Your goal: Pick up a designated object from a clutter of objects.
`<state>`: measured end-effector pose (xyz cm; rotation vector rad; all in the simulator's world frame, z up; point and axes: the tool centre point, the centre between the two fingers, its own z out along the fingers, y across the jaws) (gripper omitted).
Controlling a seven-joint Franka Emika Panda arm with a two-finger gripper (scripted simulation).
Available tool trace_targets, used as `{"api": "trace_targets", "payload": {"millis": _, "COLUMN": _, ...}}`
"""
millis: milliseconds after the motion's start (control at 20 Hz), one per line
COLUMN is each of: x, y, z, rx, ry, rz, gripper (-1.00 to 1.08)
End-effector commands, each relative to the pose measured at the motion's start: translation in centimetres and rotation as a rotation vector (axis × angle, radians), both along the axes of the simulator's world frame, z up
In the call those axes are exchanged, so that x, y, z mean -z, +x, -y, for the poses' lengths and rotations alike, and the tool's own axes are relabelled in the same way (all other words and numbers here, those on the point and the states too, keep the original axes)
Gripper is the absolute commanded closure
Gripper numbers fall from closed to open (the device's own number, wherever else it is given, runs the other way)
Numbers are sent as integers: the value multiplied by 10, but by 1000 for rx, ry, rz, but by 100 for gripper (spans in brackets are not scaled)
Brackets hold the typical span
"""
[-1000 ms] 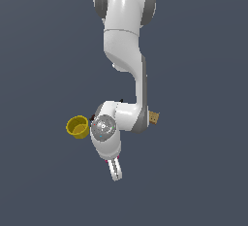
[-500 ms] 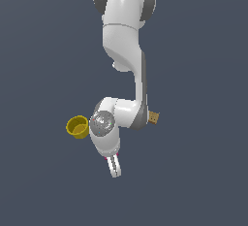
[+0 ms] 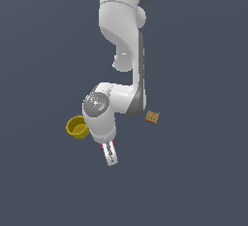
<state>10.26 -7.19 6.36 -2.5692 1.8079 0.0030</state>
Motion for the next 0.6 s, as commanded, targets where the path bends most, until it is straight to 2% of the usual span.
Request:
{"api": "trace_targets", "payload": {"millis": 0, "x": -16, "y": -12, "z": 5, "rx": 0, "ry": 0, "rz": 1, "gripper": 108}}
{"api": "trace_targets", "payload": {"millis": 550, "x": -95, "y": -72, "z": 31, "rx": 1, "ry": 3, "rz": 1, "gripper": 108}}
